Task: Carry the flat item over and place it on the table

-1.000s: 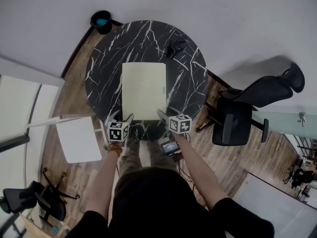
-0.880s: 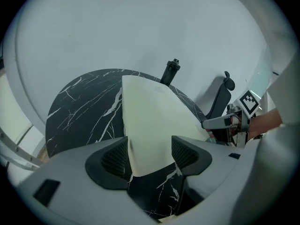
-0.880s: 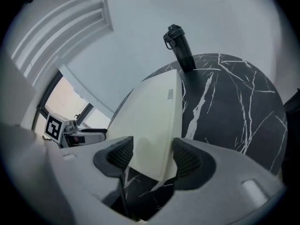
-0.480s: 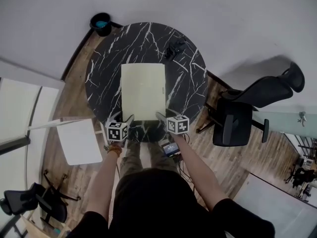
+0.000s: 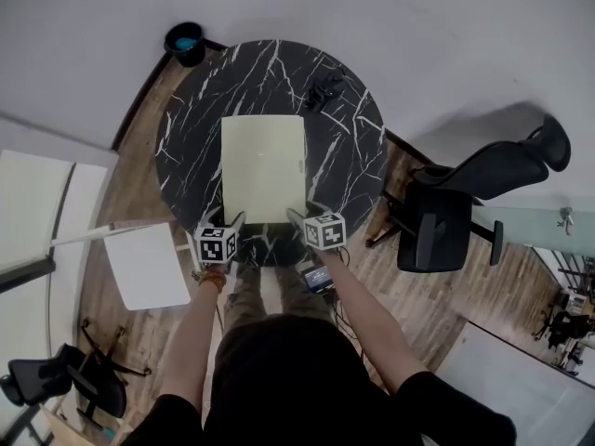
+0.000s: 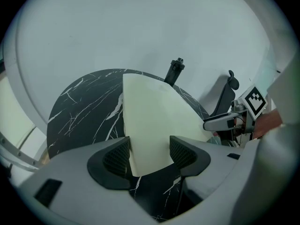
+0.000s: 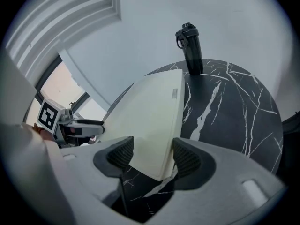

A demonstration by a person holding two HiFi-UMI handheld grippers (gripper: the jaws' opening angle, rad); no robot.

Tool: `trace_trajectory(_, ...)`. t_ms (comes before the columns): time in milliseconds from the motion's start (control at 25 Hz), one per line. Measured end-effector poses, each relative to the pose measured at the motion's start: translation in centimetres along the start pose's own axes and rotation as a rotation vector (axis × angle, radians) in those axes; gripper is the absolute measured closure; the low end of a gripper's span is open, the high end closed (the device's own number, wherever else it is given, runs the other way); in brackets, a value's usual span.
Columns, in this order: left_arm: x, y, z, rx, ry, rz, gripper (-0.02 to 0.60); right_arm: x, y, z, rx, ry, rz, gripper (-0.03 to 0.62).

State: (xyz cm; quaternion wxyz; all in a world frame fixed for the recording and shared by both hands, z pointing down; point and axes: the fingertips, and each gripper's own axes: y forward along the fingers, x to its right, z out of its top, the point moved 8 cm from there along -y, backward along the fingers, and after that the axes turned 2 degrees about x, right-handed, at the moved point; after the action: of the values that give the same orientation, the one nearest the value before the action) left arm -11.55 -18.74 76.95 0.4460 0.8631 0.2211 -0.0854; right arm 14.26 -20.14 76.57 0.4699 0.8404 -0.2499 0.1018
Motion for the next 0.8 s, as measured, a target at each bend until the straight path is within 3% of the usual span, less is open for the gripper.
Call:
trace_trajectory(480, 0.0, 0.2, 0.3, -0.023, 0.016, 0.007, 0.322, 0.1, 0.1, 0.1, -0.014, -0.006, 0.009, 0.332)
trace_trajectory(800, 1.5, -2.4, 1.7, 0.109, 0.119, 0.069, 0.318, -0.6, -2.6, 1.7, 0.101, -0.061, -0.01, 0.332)
